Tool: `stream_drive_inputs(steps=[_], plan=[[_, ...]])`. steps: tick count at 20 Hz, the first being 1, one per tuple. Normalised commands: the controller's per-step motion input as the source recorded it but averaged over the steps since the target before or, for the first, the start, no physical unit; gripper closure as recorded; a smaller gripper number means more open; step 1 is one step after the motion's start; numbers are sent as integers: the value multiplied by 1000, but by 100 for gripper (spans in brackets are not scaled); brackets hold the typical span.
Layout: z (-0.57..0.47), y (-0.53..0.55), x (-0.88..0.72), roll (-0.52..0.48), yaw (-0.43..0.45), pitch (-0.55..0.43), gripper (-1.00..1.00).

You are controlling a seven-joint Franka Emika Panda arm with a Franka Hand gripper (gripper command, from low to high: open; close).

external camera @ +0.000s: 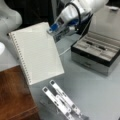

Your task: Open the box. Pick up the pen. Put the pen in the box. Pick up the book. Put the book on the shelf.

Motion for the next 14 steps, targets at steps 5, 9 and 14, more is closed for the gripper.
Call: stream_drive_inputs(steps=[5, 9, 14], plan=[[357, -336, -169, -44, 19, 93, 100], [174, -295, -191, -26, 103, 41, 100], [70, -301, -204, -35, 178, 0, 100]])
